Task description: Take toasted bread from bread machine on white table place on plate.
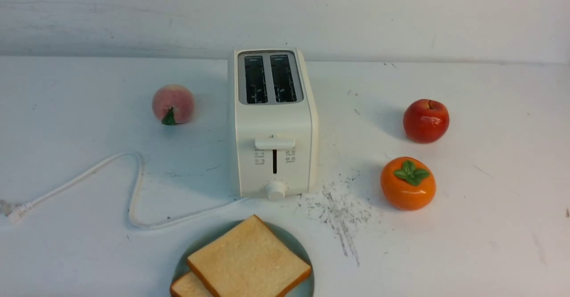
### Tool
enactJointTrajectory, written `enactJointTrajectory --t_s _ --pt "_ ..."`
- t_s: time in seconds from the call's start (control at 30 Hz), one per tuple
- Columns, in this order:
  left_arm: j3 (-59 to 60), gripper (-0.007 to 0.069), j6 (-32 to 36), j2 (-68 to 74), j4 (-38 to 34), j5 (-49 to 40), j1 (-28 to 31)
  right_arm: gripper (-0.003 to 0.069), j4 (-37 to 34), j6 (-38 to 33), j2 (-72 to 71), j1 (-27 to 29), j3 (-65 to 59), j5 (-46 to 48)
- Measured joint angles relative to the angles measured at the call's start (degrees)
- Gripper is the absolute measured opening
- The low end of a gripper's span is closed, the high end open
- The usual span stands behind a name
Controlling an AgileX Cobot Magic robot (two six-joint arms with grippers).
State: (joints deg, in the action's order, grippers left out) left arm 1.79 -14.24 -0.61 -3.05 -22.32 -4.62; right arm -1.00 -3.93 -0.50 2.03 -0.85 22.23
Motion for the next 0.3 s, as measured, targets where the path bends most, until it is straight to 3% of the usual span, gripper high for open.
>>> enactJointTrajectory --t_s 0.3 --pt "0.0 0.0145 0.0 0.0 0.0 0.0 0.0 0.0167 0.0 0.0 0.0 0.0 0.0 0.0"
